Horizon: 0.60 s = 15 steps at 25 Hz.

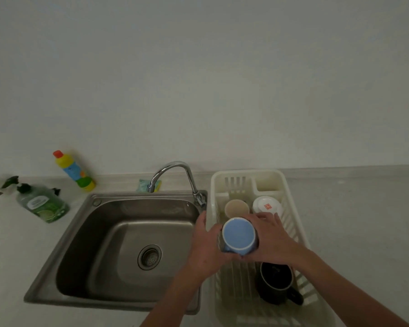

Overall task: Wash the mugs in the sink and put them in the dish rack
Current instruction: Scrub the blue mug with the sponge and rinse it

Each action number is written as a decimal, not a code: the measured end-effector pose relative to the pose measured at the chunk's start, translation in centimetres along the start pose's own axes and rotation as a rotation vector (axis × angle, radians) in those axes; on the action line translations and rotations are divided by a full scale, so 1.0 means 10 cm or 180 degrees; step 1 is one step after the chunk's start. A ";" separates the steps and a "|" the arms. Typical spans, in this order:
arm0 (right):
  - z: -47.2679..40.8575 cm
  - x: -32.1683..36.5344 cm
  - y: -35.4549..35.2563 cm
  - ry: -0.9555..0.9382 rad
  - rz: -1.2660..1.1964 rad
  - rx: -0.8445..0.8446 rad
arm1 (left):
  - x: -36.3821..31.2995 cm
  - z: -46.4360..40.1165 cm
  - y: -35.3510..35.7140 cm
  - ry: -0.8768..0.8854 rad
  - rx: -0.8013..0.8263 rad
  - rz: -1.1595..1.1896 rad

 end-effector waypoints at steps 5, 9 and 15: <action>-0.01 -0.03 0.10 0.0247 0.0429 0.0066 | 0.09 -0.14 0.06 0.0092 -0.0031 0.0007; -0.14 -0.04 0.21 0.0381 0.0851 0.0059 | 0.24 -0.21 0.00 -0.0002 -0.0113 -0.0013; -0.21 -0.19 0.45 0.0466 0.1001 0.0186 | 0.14 -0.28 0.11 -0.0176 0.0101 0.0408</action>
Point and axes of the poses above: each hand's wrist, its own z-axis away from the middle knuckle, its own y-axis out of the palm, x = y × z, the point moved 10 cm from there along -z, towards the middle knuckle, and after that the axes turned 15 degrees about z, right-handed, at the moved point
